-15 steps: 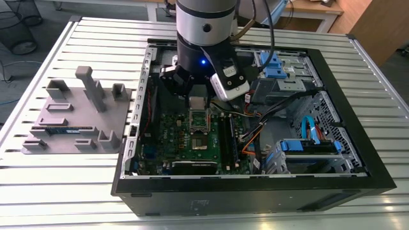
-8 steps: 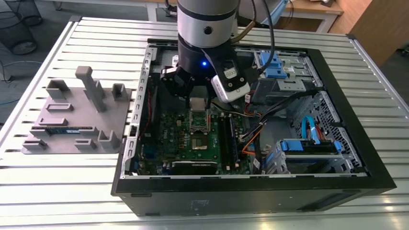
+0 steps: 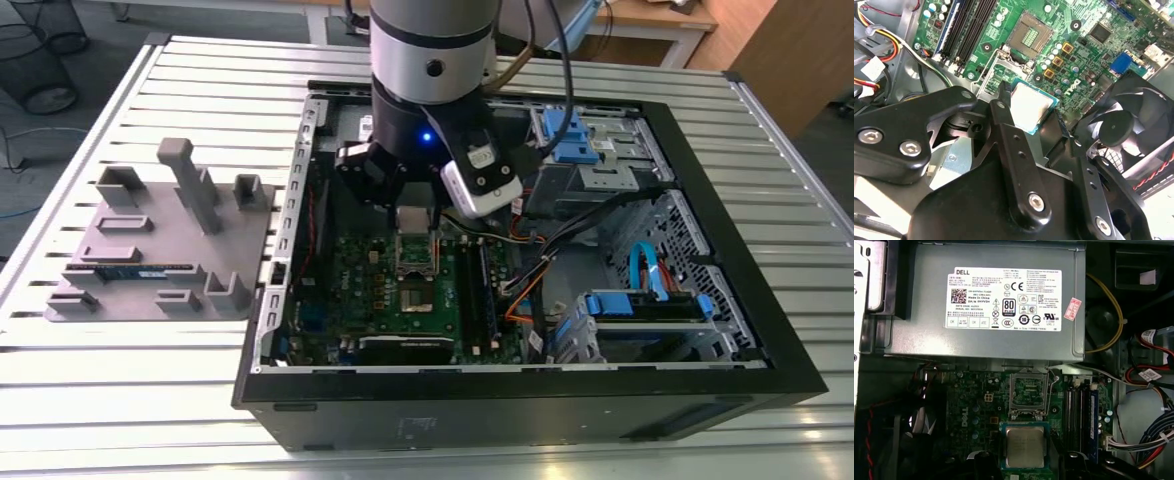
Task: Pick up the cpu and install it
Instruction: 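Place the cpu into insertion slot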
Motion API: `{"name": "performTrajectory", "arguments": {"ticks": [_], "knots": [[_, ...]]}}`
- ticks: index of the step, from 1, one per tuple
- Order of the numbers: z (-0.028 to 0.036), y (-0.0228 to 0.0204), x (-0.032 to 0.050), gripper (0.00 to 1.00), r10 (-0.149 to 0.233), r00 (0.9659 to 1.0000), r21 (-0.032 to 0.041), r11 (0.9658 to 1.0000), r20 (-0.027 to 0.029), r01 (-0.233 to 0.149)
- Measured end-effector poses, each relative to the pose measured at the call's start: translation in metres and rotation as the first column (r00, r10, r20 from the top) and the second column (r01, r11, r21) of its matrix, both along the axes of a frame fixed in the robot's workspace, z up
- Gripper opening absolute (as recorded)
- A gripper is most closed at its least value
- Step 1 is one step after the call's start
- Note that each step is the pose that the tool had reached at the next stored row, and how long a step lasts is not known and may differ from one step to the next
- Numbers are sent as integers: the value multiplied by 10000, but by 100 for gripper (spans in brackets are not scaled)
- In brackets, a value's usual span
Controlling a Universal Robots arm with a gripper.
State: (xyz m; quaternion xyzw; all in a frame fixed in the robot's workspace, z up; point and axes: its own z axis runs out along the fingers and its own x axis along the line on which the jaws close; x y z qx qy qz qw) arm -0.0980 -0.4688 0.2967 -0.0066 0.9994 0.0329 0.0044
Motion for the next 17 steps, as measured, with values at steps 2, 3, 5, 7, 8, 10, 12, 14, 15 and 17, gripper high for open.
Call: {"name": "performTrajectory", "arguments": {"ticks": [2,3,5,7,8,10,12,14,15,17], "knots": [[-10,-15,0,47,0,10000,-1,10000,0,0],[-15,-22,0,47,0,10000,0,10000,0,0],[-31,-48,0,47,0,10000,0,10000,0,0],[-64,-61,0,47,-1,10000,3,10000,1,1],[-81,-70,0,47,0,10000,1,10000,0,0],[-117,-84,0,47,0,10000,1,10000,0,0],[-147,-91,-1,47,-2,10000,0,10000,0,2],[-181,-94,-1,47,-1,10000,0,10000,0,1],[-200,-94,0,47,-1,10000,0,10000,0,1],[-236,-95,1,47,-1,10000,-1,10000,-1,1]]}}
